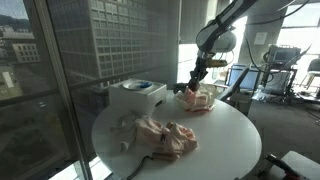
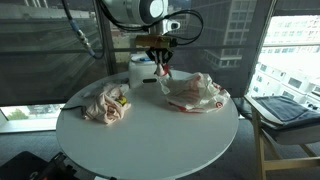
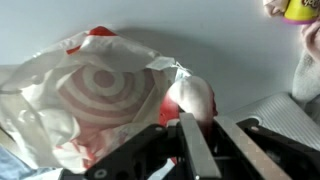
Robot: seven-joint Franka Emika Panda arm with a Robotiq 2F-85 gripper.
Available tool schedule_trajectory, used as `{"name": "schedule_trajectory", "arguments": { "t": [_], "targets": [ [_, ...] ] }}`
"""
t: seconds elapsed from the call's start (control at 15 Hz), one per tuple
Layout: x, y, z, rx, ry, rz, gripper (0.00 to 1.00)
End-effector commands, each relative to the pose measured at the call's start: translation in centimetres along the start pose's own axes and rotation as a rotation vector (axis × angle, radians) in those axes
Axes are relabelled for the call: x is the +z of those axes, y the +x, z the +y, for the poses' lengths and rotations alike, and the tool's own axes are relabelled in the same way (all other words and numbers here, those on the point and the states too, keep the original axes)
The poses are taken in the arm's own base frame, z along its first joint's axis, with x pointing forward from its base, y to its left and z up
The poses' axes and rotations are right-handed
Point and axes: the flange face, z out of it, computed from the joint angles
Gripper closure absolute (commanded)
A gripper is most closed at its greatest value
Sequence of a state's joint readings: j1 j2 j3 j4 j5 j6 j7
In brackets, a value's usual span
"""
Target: Pick up all the items on the table and put them into the plastic
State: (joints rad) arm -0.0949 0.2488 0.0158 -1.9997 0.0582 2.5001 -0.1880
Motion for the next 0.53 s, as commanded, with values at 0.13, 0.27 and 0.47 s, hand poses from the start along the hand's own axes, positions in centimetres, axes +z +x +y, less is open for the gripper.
{"name": "schedule_trajectory", "arguments": {
  "t": [0.13, 0.27, 0.47],
  "targets": [
    [-0.7, -1.2, 5.0, 0.145, -0.082, -0.065, 0.93],
    [1.4, -0.8, 5.5, 0.142, -0.084, -0.083, 0.93],
    [3.8, 0.6, 5.7, 0.152, -0.100, -0.086, 0.93]
  ]
}}
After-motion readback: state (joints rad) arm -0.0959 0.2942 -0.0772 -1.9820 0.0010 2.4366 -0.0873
